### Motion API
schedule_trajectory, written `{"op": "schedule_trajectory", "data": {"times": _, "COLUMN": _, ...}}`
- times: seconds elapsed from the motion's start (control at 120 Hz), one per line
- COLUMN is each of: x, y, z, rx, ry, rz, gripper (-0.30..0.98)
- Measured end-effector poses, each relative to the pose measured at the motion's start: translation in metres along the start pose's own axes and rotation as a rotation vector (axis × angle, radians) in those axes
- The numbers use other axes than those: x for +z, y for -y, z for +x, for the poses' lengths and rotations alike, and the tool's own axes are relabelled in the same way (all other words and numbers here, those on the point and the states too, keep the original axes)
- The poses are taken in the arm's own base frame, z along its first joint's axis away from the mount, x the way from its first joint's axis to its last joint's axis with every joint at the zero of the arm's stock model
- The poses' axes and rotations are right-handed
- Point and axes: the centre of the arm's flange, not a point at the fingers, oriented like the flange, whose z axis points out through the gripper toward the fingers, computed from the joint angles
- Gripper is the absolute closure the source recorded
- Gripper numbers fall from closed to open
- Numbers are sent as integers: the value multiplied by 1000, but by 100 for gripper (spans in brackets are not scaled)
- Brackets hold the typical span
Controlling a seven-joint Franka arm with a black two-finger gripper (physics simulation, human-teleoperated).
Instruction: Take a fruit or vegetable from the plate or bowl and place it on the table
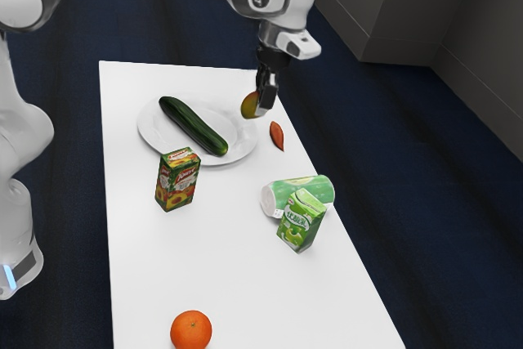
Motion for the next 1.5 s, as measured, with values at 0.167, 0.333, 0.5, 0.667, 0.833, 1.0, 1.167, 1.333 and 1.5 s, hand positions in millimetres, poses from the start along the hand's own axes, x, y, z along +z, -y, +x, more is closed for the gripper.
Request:
{"op": "schedule_trajectory", "data": {"times": 0.167, "x": -46, "y": -101, "z": 15, "rx": 120, "ry": -34, "rz": 80, "gripper": 40}}
{"op": "schedule_trajectory", "data": {"times": 0.333, "x": -69, "y": -182, "z": 13, "rx": 170, "ry": -49, "rz": 128, "gripper": 40}}
{"op": "schedule_trajectory", "data": {"times": 0.5, "x": -80, "y": -265, "z": 4, "rx": 220, "ry": -55, "rz": 153, "gripper": 40}}
{"op": "schedule_trajectory", "data": {"times": 0.667, "x": -72, "y": -349, "z": -18, "rx": 273, "ry": -36, "rz": 176, "gripper": 40}}
{"op": "schedule_trajectory", "data": {"times": 0.833, "x": -63, "y": -371, "z": -25, "rx": 228, "ry": -15, "rz": 189, "gripper": 40}}
{"op": "schedule_trajectory", "data": {"times": 1.0, "x": -48, "y": -398, "z": -29, "rx": 205, "ry": 3, "rz": 202, "gripper": 40}}
{"op": "schedule_trajectory", "data": {"times": 1.167, "x": -18, "y": -428, "z": -21, "rx": 196, "ry": 14, "rz": 208, "gripper": 40}}
{"op": "schedule_trajectory", "data": {"times": 1.333, "x": 16, "y": -448, "z": -4, "rx": 179, "ry": 4, "rz": 201, "gripper": 40}}
{"op": "schedule_trajectory", "data": {"times": 1.5, "x": 63, "y": -427, "z": 15, "rx": 112, "ry": -3, "rz": 197, "gripper": 40}}
